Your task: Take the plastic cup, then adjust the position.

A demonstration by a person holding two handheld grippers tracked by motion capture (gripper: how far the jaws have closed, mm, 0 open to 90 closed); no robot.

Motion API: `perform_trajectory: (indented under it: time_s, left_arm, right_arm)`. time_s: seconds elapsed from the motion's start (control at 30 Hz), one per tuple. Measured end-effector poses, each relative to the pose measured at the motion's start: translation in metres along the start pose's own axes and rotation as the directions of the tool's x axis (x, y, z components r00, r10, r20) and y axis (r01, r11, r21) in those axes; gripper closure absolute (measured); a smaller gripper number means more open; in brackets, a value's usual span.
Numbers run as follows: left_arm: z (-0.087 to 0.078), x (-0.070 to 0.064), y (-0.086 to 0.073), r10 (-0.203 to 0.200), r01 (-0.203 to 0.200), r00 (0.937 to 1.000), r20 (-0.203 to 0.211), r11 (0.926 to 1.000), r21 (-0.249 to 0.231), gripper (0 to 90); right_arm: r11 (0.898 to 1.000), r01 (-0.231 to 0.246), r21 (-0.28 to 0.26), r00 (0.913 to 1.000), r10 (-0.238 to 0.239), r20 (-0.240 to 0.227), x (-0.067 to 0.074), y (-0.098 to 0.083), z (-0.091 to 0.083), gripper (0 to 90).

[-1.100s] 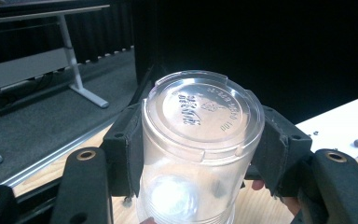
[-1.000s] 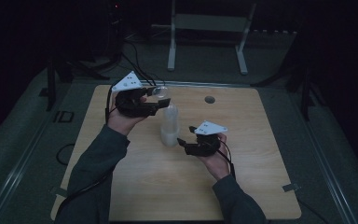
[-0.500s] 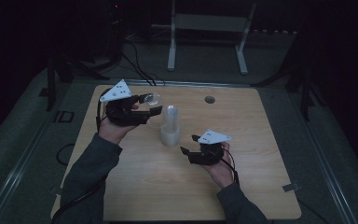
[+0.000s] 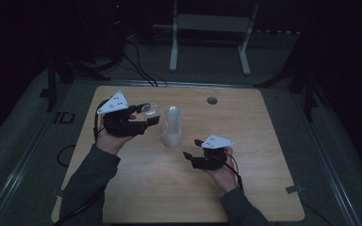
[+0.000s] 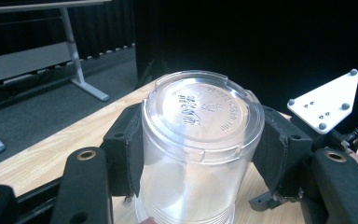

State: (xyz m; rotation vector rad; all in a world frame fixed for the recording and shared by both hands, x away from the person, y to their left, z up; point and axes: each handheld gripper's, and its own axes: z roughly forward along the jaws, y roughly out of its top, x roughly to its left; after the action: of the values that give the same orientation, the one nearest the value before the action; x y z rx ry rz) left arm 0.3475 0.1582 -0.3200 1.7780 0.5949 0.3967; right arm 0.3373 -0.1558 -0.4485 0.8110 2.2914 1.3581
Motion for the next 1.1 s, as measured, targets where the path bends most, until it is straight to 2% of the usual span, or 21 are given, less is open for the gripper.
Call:
perform_trajectory:
  time_s: [0.37,0.67,1.1]
  left_arm:
    - [0.002,-0.001,-0.011,-0.009,0.009,1.0,0.004,0.9999,0.009,40.4]
    - [0.0,-0.002,-0.021,-0.014,0.014,0.9999,0.002,0.9999,0.0,40.4]
    - [-0.002,0.001,-0.039,-0.043,0.043,0.9991,-0.002,0.9991,0.0,40.6]
  right_arm:
    - [1.0,0.002,0.009,1.0,-0.002,-0.003,0.0,-0.002,0.0,32.2]
    - [1.0,0.0,-0.003,1.0,0.0,0.0,-0.001,0.0,-0.003,31.7]
    - [1.0,0.009,-0.007,0.9996,-0.009,-0.027,0.001,0.008,0.0,31.7]
